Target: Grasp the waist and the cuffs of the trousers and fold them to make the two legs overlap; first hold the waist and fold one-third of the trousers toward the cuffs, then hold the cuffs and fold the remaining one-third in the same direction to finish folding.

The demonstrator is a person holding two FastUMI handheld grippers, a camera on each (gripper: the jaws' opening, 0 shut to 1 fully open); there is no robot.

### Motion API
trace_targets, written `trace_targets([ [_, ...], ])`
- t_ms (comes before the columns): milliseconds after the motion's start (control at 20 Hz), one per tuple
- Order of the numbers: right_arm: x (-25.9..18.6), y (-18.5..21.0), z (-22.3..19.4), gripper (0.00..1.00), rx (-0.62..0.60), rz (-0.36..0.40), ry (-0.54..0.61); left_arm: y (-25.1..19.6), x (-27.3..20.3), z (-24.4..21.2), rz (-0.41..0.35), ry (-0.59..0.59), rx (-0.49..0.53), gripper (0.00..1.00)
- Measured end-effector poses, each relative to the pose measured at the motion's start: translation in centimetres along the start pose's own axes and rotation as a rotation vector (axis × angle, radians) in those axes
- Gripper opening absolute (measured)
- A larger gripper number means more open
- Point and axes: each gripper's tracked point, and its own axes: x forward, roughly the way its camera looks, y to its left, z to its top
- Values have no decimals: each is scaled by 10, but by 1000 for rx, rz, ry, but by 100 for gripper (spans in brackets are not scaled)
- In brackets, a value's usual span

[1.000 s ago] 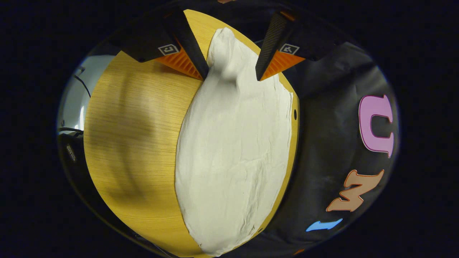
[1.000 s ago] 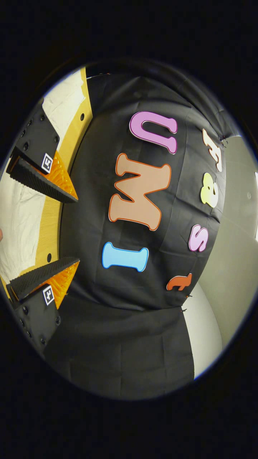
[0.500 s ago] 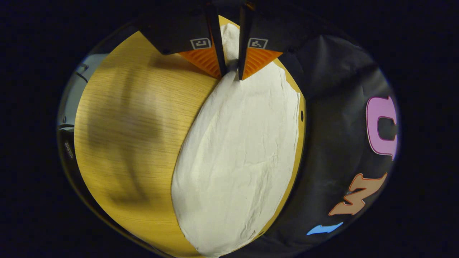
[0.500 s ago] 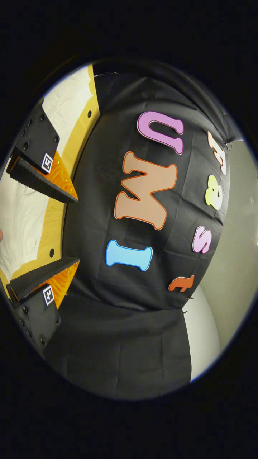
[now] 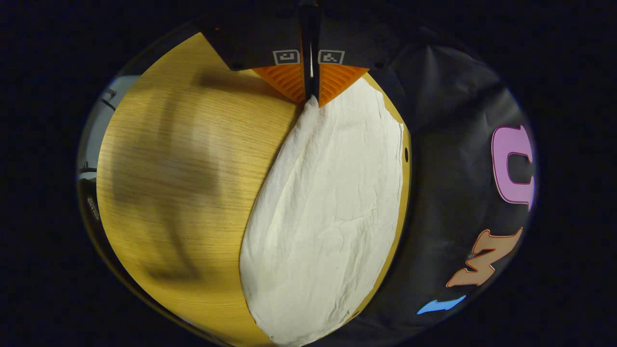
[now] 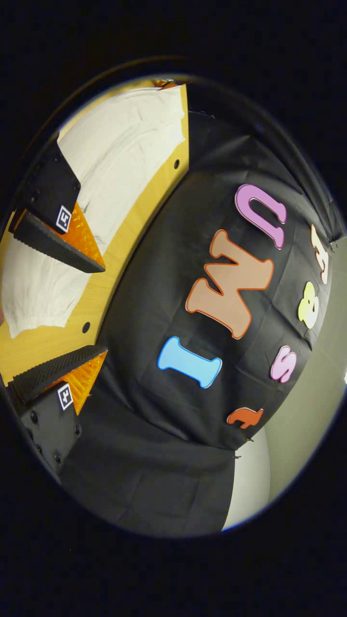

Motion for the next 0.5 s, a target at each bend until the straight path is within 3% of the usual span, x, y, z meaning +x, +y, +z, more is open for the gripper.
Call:
trace_targets([
  [350,-18,-14,-92,98,-167,52,184,-1,1,0,45,-4,42,0],
  [500,-27,-12,-127,98,-295,114,239,-1,0,0,58,0,24,0],
])
